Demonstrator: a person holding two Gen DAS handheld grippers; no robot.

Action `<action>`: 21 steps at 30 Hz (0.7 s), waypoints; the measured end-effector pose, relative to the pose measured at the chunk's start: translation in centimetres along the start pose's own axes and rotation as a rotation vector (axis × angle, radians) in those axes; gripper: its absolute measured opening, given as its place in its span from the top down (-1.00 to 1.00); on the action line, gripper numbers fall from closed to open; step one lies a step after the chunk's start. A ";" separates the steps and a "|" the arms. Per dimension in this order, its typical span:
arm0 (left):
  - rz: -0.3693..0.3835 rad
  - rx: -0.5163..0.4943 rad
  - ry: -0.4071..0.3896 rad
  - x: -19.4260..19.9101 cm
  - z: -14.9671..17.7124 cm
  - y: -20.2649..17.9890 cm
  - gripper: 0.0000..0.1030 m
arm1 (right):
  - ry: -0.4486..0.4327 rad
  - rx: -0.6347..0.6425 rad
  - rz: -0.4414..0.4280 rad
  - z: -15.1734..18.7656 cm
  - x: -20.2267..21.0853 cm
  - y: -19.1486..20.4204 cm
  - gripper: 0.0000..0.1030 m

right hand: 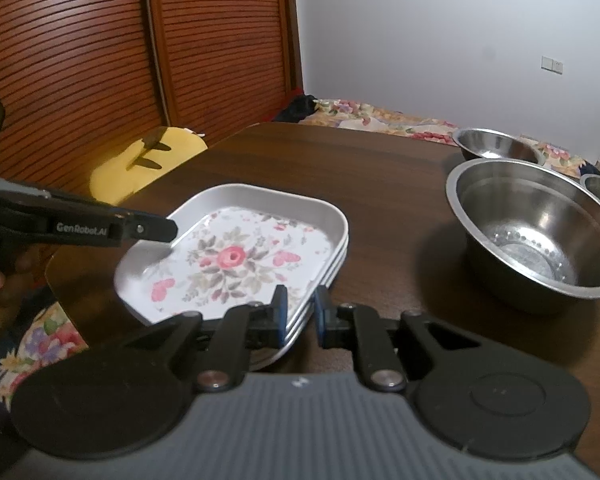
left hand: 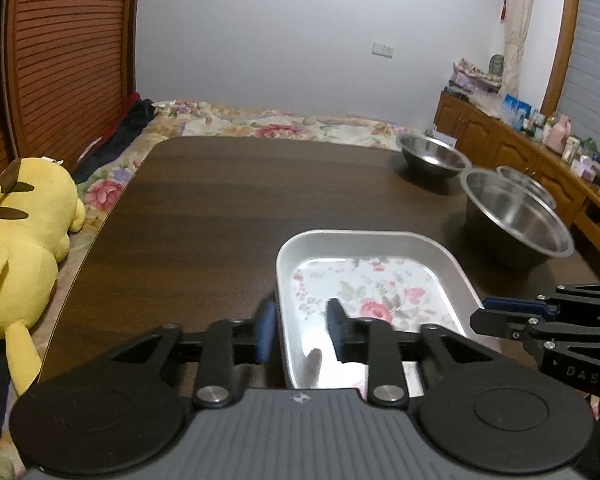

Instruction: Organize plates and bowls

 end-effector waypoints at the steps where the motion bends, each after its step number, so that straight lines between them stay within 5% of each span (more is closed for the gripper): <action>1: 0.001 -0.003 -0.008 0.2 -0.2 -0.1 0.25 | -0.005 0.000 -0.003 -0.1 0.1 0.0 0.70; 15: 0.045 -0.059 -0.072 0.7 -2.8 -4.0 -0.23 | -0.127 -0.031 0.032 -3.1 4.1 -3.2 0.68; 18: 0.056 -0.083 -0.083 0.4 -3.2 -5.2 -0.35 | -0.152 -0.054 0.052 -3.6 4.8 -4.8 0.35; 21: 0.067 -0.111 -0.097 -0.1 -3.8 -6.9 -0.48 | -0.173 -0.073 0.077 -3.8 5.5 -6.7 0.32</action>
Point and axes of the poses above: each gripper's, at about its wrist camera, not at the fingertips, and x roughly against the way its jaws point, y to its left, z to its underside, the point moved 10 cm from there along -x, roughly the way its jaws point, and after that the axes turned 2 degrees about y, right-handed, at the moved point
